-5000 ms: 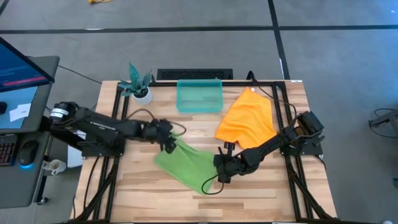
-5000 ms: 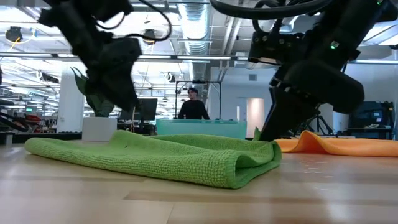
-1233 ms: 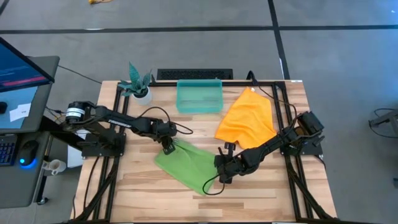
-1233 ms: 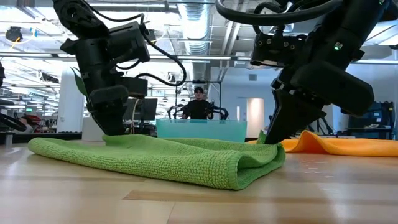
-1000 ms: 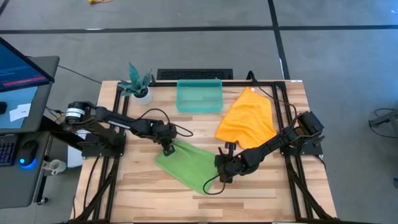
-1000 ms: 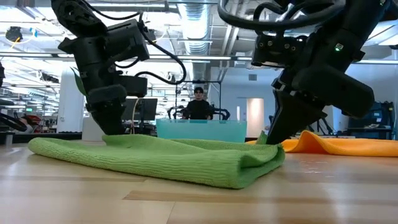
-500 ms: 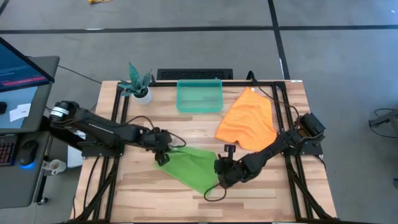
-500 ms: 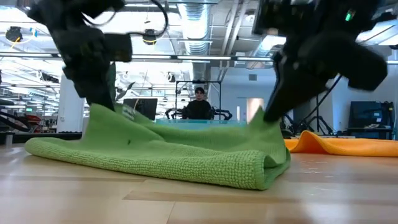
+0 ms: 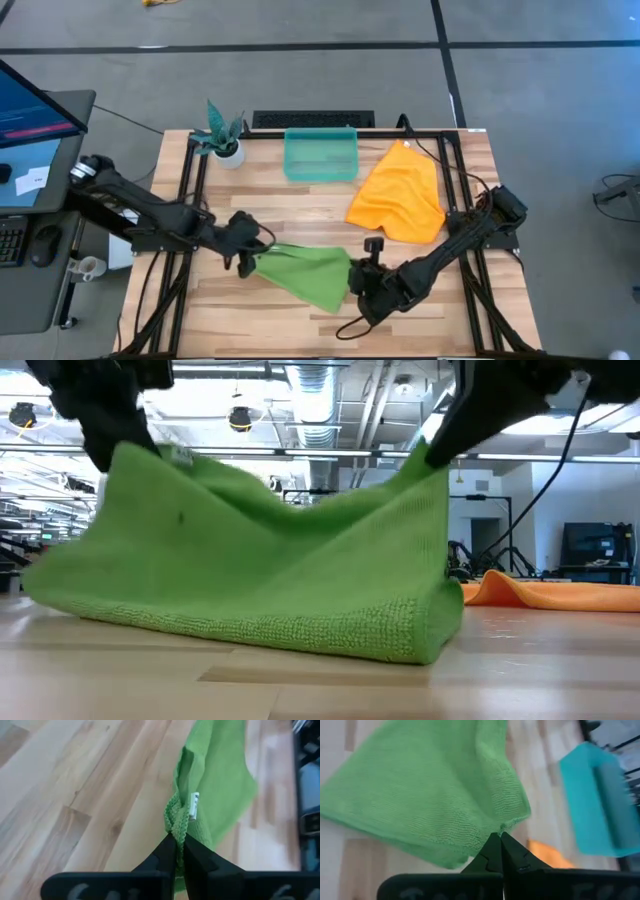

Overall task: Roll microfiber towels into tight, uniform cylinder then place into a basket
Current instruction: Fold the green towel

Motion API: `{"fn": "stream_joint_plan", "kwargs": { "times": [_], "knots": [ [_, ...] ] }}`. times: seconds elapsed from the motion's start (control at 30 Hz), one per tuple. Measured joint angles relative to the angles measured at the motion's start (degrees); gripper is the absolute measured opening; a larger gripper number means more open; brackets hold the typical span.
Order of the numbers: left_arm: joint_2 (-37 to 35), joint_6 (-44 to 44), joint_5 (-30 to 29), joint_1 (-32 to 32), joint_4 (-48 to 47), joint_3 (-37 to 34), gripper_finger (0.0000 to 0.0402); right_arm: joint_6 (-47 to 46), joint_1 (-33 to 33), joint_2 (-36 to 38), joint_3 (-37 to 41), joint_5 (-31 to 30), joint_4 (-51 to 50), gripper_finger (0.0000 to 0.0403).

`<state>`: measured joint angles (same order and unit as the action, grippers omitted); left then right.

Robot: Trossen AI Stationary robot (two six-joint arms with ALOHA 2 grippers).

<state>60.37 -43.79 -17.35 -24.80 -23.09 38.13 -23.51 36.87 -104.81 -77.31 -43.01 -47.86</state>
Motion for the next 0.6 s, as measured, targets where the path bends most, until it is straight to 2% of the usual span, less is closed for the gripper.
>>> {"fn": "stream_joint_plan", "kwargs": {
  "times": [0.3,0.43,0.6],
  "knots": [
    [-7.6,-9.0,-6.4,-2.9,-1.7,0.0,0.0011,-0.3,-0.1,0.0,-3.4,-7.1,-13.8,0.0004],
    [-7.9,-11.5,-11.3,-2.8,-2.0,0.0,0.0011,-5.2,-2.7,1.0,-2.8,-10.8,-22.0,0.0002],
    [-5.8,-12.0,-13.2,-2.7,-3.4,0.0,0.0011,-6.1,-5.7,2.5,-0.5,-11.3,-20.0,0.0002]
  ]
}}
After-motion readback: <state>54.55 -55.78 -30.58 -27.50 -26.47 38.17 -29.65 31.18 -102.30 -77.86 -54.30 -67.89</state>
